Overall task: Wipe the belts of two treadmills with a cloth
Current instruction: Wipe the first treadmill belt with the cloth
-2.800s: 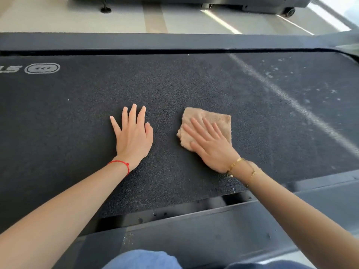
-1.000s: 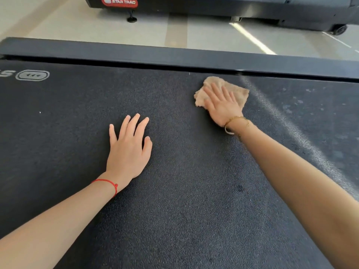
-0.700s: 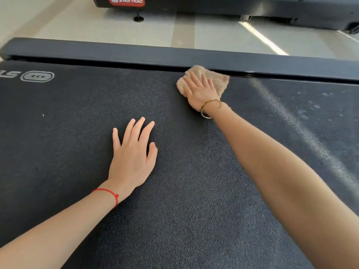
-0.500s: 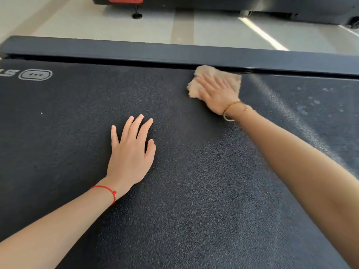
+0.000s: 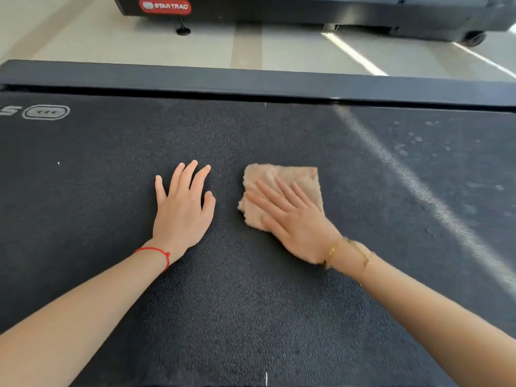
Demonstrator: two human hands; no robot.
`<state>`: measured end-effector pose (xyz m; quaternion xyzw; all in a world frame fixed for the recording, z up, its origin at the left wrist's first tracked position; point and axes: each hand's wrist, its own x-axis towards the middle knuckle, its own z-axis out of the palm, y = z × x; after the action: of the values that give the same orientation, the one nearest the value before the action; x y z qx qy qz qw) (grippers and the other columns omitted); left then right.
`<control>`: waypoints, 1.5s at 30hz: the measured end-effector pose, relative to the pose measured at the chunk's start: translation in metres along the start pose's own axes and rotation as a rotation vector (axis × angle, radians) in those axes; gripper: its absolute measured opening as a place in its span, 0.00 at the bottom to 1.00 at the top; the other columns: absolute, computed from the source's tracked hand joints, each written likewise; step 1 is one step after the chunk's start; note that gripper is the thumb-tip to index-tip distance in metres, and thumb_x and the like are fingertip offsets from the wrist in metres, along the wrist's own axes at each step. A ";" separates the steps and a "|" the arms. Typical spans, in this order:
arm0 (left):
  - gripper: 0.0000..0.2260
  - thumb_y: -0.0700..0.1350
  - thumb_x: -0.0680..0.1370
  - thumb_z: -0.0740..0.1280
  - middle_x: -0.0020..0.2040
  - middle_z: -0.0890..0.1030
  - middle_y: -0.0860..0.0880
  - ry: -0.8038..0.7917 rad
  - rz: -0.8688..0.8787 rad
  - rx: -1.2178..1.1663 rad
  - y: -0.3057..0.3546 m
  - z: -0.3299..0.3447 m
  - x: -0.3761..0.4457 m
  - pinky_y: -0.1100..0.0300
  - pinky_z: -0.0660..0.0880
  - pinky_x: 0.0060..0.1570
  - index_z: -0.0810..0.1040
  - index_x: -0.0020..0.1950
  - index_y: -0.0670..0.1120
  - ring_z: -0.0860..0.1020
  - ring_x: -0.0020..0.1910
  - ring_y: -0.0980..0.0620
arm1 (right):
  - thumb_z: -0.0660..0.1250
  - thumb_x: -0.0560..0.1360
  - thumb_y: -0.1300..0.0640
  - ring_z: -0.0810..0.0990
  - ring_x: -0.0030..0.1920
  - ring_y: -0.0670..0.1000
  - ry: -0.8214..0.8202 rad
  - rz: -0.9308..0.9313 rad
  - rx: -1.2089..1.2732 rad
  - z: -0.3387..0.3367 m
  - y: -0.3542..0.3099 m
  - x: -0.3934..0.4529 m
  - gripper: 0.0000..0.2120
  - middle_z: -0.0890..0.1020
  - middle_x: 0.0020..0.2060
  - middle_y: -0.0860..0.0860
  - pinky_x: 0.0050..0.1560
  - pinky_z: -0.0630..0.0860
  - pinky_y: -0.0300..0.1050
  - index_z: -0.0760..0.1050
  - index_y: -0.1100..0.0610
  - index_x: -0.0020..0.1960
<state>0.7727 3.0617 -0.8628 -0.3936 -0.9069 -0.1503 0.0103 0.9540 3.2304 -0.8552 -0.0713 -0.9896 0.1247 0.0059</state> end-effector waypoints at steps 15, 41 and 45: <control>0.23 0.48 0.83 0.55 0.80 0.60 0.45 0.013 -0.003 0.017 0.003 0.003 -0.004 0.36 0.48 0.76 0.60 0.79 0.49 0.54 0.79 0.45 | 0.43 0.84 0.45 0.37 0.79 0.55 -0.093 -0.001 -0.092 0.010 -0.064 -0.078 0.25 0.43 0.80 0.45 0.78 0.37 0.55 0.43 0.43 0.80; 0.24 0.52 0.84 0.52 0.81 0.56 0.46 -0.022 0.015 0.044 0.004 0.004 -0.035 0.39 0.46 0.77 0.56 0.81 0.50 0.51 0.80 0.45 | 0.43 0.84 0.43 0.41 0.80 0.51 -0.025 0.073 -0.063 0.007 -0.054 -0.132 0.24 0.45 0.79 0.42 0.78 0.39 0.51 0.45 0.40 0.79; 0.24 0.52 0.84 0.52 0.81 0.56 0.46 -0.023 0.011 0.046 0.006 0.004 -0.035 0.38 0.46 0.77 0.56 0.81 0.50 0.51 0.80 0.45 | 0.44 0.84 0.45 0.41 0.80 0.54 0.020 0.437 -0.021 -0.014 0.008 -0.077 0.24 0.45 0.80 0.44 0.77 0.36 0.52 0.46 0.41 0.79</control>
<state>0.8012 3.0418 -0.8697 -0.4001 -0.9079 -0.1246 0.0098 1.0316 3.2302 -0.8435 -0.2854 -0.9517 0.1121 -0.0122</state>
